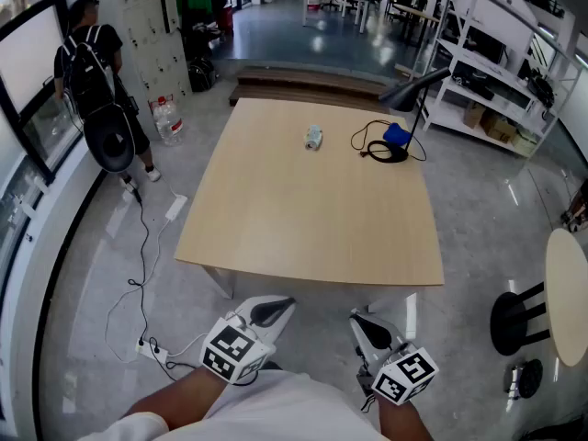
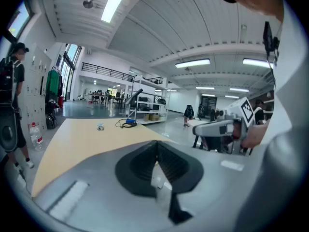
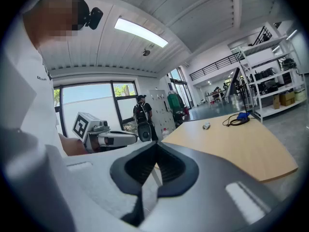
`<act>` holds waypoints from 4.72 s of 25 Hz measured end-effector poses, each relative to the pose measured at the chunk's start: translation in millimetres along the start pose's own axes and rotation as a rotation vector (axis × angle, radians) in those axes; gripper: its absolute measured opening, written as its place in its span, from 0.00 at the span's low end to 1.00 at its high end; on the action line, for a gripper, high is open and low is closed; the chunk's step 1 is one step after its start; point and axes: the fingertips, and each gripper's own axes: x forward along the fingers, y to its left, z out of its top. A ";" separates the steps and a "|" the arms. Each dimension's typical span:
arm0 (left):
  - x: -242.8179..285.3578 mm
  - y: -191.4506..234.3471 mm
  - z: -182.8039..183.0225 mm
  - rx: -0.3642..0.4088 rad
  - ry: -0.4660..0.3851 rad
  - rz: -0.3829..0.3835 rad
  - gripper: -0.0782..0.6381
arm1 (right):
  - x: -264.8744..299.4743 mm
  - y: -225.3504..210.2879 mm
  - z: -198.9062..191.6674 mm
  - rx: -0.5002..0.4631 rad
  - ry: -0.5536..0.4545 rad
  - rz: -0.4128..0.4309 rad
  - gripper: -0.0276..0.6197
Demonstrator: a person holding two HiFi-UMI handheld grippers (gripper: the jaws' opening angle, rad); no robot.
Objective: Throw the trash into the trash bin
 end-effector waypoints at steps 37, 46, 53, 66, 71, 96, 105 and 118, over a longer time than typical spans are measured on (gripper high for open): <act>-5.4 12.1 -6.4 -0.016 0.023 0.002 0.12 | 16.5 29.1 -0.6 0.011 0.002 0.134 0.05; -12.9 30.6 -11.8 -0.069 0.019 0.026 0.12 | 29.4 26.8 -4.7 0.048 0.002 0.127 0.05; -13.0 60.1 -3.4 -0.078 -0.008 0.053 0.12 | 49.1 16.1 1.5 0.059 0.003 0.106 0.05; -30.1 135.5 6.1 -0.082 -0.040 0.072 0.11 | 131.5 24.6 27.5 0.004 0.040 0.105 0.05; -30.5 166.1 9.5 -0.066 -0.049 0.063 0.11 | 161.5 27.1 37.3 -0.007 0.032 0.079 0.05; 26.7 248.8 23.7 -0.103 0.006 0.143 0.11 | 257.7 -119.4 63.5 0.118 0.100 -0.014 0.08; 115.4 271.6 36.6 -0.086 0.070 0.146 0.11 | 311.1 -205.4 54.4 0.186 0.154 -0.014 0.13; 177.9 296.5 25.4 -0.093 0.200 0.178 0.11 | 407.1 -324.1 41.8 0.304 0.190 -0.049 0.23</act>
